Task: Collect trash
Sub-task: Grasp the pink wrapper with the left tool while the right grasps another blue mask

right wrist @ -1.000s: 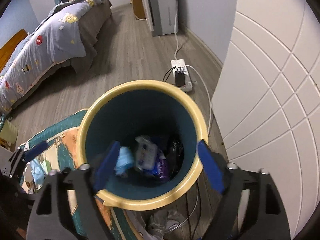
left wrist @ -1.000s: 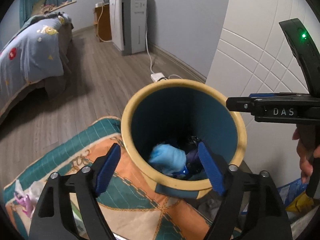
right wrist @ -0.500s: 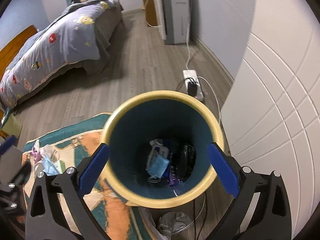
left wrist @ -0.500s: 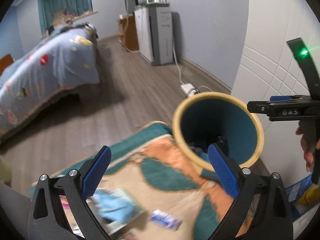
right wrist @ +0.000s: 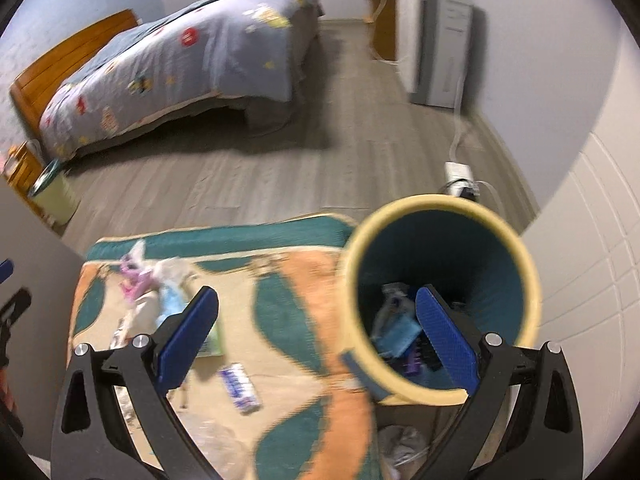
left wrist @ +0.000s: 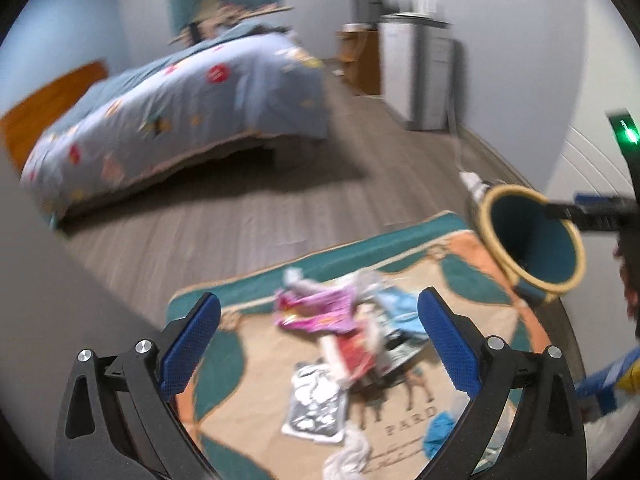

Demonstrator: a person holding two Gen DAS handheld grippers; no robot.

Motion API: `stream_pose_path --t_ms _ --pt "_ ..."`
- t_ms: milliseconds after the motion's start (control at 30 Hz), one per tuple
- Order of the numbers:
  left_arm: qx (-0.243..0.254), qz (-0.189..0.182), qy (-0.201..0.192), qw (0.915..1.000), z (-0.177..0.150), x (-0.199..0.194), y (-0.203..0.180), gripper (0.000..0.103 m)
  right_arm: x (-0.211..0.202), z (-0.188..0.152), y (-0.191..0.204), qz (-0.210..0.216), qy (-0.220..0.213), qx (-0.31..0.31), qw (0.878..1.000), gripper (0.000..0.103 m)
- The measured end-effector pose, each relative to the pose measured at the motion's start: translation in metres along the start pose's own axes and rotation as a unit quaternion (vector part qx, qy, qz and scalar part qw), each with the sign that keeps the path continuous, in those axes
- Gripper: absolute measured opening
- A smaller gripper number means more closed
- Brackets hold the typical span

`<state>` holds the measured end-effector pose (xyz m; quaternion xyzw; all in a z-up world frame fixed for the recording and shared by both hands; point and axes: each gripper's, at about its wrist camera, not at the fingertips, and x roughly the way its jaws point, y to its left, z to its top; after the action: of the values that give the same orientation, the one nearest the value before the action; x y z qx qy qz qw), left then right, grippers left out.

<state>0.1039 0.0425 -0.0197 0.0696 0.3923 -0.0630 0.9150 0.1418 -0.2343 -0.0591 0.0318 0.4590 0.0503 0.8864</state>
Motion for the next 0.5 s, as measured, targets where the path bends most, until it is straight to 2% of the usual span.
stream_pose_path --t_ms 100,233,367,500 --pt "-0.037 0.003 0.009 0.9993 -0.005 0.004 0.023 0.098 0.011 -0.005 0.038 0.010 0.011 -0.040 0.999 0.097" --pt "-0.055 0.019 0.023 0.9980 -0.014 0.015 0.046 0.098 0.029 -0.014 0.075 0.005 0.025 -0.102 0.994 0.097" --pt "-0.079 0.028 0.042 0.9956 -0.021 0.033 0.067 0.098 0.051 -0.024 0.098 0.006 0.045 -0.151 0.988 0.097" --pt "-0.116 0.021 0.060 0.9912 -0.024 0.054 0.083 0.098 0.070 -0.026 0.111 0.009 0.059 -0.182 0.981 0.097"
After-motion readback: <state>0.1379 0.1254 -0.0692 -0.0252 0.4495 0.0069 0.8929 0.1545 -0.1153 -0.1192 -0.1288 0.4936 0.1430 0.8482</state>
